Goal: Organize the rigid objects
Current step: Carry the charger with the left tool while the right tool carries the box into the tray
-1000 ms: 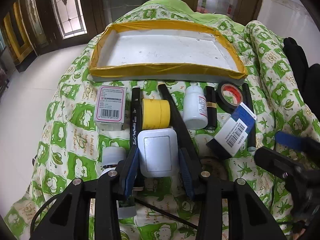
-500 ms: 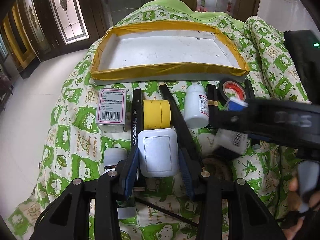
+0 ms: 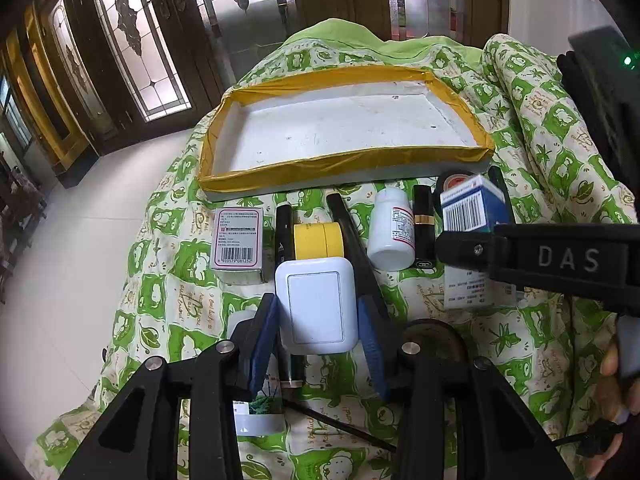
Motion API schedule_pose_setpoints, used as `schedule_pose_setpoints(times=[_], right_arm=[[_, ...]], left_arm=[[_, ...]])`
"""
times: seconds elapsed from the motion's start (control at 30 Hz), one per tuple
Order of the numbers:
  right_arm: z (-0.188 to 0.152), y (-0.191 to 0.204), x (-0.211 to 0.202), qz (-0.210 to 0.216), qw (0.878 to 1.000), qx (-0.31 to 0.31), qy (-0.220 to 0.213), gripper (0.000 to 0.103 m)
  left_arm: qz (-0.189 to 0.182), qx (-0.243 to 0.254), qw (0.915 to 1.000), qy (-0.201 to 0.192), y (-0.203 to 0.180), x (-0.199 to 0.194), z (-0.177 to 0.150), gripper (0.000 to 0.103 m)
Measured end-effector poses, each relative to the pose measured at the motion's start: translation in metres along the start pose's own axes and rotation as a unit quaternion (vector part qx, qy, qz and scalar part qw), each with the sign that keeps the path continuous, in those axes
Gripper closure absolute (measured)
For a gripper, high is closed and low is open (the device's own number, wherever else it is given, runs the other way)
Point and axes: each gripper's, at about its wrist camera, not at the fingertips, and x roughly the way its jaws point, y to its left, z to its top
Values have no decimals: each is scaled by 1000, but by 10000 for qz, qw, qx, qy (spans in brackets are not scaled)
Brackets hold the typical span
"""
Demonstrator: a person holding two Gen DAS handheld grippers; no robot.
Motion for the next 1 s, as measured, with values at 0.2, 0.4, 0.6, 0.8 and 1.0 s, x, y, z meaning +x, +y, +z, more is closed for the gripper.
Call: schedule_pose_setpoints(times=[0.2, 0.4, 0.6, 0.8, 1.0], right_arm=[[3, 6, -11, -60, 9996, -232, -161, 67], [5, 8, -16, -82, 9991, -344, -242, 67], [8, 13, -22, -127, 9979, -541, -333, 67], [9, 13, -32, -124, 9968, -674, -415, 67], [14, 12, -41, -115, 9956, -772, -510, 67]], left_arm=[[15, 14, 10000, -18, -1, 0, 1, 60], [-2, 22, 10000, -42, -2, -1, 0, 60], [-325, -187, 9993, -52, 6, -2, 2, 60], [-448, -243, 9987, -92, 7, -4, 2, 60], [-1015, -951, 9903, -23, 33, -2, 5, 60]])
